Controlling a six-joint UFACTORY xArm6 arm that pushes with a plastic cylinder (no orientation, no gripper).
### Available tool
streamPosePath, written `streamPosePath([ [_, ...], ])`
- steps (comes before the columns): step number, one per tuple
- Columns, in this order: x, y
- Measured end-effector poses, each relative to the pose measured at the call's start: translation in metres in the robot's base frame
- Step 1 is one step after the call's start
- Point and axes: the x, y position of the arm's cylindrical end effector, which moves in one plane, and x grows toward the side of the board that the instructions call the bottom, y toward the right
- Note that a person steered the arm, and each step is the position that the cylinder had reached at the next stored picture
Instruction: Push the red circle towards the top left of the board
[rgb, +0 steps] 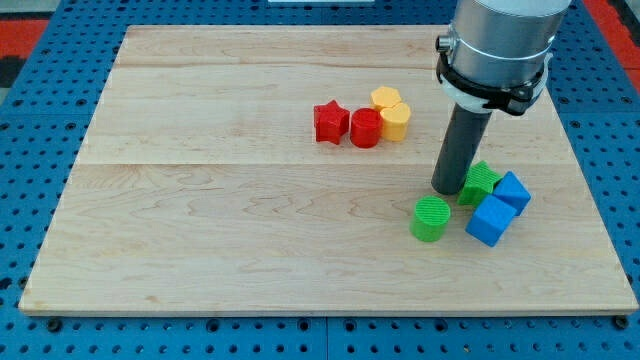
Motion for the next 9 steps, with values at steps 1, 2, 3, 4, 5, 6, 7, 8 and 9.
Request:
streamPosePath([
  [1,0.000,-0.006],
  [2,0.000,-0.006],
  [3,-0.013,-0.020],
  [4,-0.028,-0.029],
  [5,-0.058,-0.049],
  [6,-0.091,-0.072],
  [7,-0.120,-0.106],
  [8,-0.152,-0.131],
  [9,-0.186,-0.181],
])
